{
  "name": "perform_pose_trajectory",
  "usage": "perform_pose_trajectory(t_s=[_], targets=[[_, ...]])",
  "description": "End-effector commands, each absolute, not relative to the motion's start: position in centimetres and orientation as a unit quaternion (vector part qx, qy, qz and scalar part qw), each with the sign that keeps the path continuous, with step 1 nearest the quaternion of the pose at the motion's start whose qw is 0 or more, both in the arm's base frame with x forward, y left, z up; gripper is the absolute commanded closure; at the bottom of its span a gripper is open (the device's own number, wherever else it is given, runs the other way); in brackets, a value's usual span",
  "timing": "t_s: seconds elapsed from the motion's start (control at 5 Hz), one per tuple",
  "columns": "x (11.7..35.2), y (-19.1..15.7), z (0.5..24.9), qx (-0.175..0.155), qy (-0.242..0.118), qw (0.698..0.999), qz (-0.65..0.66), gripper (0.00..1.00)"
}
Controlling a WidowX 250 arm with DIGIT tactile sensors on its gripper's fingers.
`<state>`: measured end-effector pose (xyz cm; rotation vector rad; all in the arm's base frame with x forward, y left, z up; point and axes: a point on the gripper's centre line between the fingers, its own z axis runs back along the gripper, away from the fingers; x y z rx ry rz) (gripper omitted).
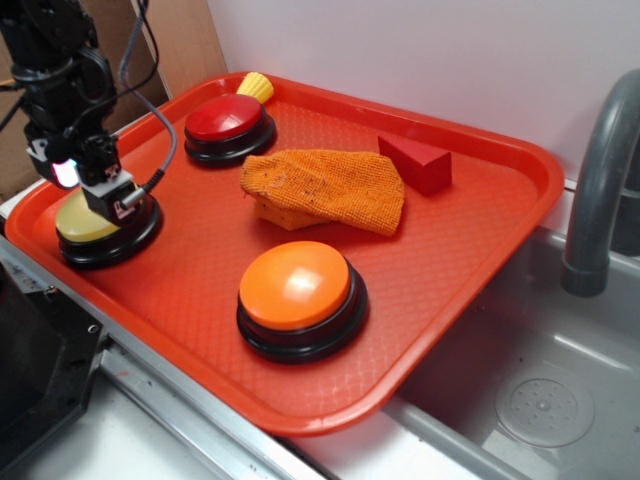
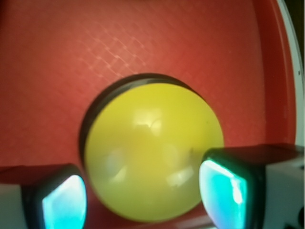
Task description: Push the yellow button.
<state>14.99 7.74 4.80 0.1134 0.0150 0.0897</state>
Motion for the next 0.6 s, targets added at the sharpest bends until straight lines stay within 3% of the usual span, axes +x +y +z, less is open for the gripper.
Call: perform_pose_trajectory(t_s=[0.0, 0.4], targets=[[15.50, 8.23, 4.35, 0.063, 0.004, 0.996, 0.061, 0.00], [15.52, 8.33, 4.72, 0.071, -0.005, 0.995, 0.076, 0.00]])
